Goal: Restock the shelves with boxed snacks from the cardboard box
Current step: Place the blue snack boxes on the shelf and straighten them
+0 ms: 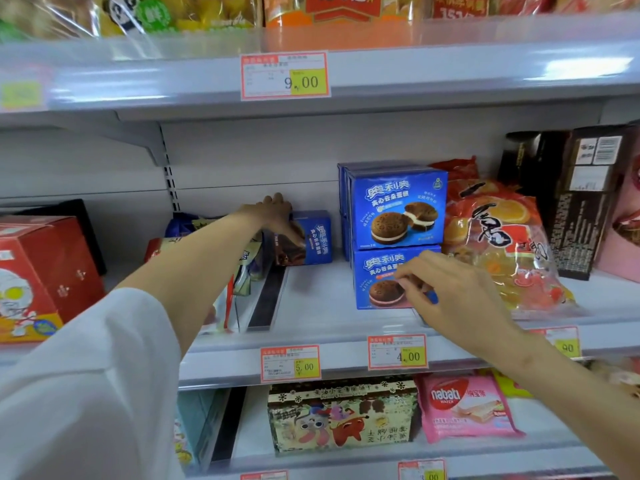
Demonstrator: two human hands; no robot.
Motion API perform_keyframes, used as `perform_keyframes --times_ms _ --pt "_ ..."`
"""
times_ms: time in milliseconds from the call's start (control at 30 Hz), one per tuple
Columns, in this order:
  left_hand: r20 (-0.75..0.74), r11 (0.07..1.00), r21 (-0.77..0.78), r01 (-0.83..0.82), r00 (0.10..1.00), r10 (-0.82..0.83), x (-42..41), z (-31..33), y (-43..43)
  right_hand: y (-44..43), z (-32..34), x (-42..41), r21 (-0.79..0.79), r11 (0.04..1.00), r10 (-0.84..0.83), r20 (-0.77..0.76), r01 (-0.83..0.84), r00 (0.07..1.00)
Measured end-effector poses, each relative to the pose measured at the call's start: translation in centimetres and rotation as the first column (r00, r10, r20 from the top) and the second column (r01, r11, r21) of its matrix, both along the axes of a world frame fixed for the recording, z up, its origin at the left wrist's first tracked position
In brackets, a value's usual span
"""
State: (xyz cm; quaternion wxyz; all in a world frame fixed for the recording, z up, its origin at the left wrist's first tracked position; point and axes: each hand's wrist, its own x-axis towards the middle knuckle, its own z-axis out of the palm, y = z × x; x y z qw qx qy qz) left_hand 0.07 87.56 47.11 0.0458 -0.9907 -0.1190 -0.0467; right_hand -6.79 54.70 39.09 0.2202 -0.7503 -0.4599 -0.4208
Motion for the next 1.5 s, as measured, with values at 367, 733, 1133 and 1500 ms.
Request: perform_keyframes --times_ms 367,733,1133,1500 --pt "0.060 0.926 -0.355 0.127 0.992 -0.113 -1.7 -0.3 -0.5 0.6 0.4 -0.2 0.040 0.999 0.035 -0.060 -0.032 0.998" --pt "0.485 0.933 -0.071 0.352 0.830 -0.276 -14.4 2.1 -2.8 3.5 2.5 -2.3 0.190 0.961 0.253 -0.306 -0.201 0.918" --pt "0.564 0.777 -0.132 0.616 0.691 -0.452 -23.0 0.5 -1.6 9.0 3.2 -5.0 0.212 0.869 0.485 -0.539 -0.447 0.688" --pt "0.215 -0.171 -0.957 0.234 0.969 0.121 -24.0 0.8 -7.5 9.3 2.6 -5.0 0.311 0.940 0.100 0.135 -0.138 0.986"
